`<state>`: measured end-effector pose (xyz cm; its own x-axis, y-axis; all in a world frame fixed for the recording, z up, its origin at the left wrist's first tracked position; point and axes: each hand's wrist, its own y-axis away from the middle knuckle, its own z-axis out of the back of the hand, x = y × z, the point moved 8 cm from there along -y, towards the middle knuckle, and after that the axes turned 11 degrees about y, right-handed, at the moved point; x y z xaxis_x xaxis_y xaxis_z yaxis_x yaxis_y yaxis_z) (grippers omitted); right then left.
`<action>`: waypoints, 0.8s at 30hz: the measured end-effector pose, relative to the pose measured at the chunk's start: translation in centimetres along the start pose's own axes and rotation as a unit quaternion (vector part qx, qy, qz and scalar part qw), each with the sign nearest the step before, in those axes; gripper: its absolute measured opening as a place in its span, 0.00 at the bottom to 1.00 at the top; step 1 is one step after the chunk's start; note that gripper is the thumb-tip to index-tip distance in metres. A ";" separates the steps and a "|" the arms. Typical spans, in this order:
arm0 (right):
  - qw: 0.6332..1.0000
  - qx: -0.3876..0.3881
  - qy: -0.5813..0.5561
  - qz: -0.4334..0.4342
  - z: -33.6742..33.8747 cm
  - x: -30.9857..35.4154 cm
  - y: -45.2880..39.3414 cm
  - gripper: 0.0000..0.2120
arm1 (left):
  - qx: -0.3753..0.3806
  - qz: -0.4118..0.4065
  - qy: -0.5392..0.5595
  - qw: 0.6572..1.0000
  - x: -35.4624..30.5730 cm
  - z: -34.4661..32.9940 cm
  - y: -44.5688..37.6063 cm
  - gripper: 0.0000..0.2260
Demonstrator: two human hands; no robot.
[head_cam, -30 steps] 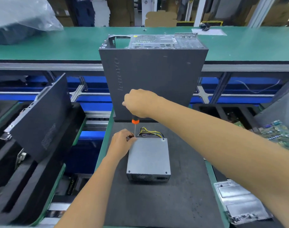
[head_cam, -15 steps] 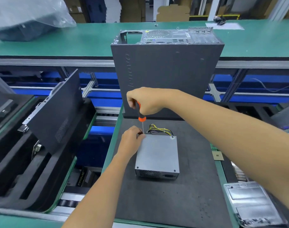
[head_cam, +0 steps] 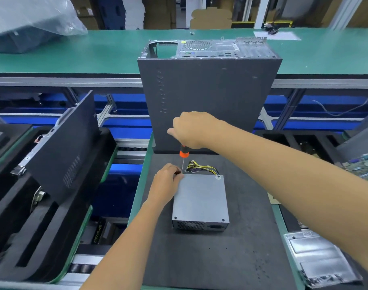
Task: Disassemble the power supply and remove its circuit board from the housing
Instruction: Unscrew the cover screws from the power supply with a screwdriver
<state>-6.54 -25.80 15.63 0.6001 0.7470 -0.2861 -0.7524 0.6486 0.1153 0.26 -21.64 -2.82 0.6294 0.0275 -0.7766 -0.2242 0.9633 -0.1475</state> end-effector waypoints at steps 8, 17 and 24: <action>0.989 0.014 -0.147 0.031 -0.2 0.4 -0.4 0.11 | 0.025 0.004 0.011 1.000 0.2 -0.2 -0.3 0.04; 0.975 0.130 -0.174 0.047 -0.3 0.4 -0.9 0.06 | 0.133 0.058 0.018 0.989 0.1 -1.5 -0.2 0.06; 0.989 0.101 -0.102 0.026 -0.6 -0.6 -1.2 0.08 | 0.135 0.070 0.002 0.988 -1.6 -3.3 -0.9 0.06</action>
<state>-6.13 -27.15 15.14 0.6191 0.7813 -0.0797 -0.7269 0.6085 0.3184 -2.98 -23.45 -3.49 0.6025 0.1658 -0.7807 -0.1027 0.9862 0.1301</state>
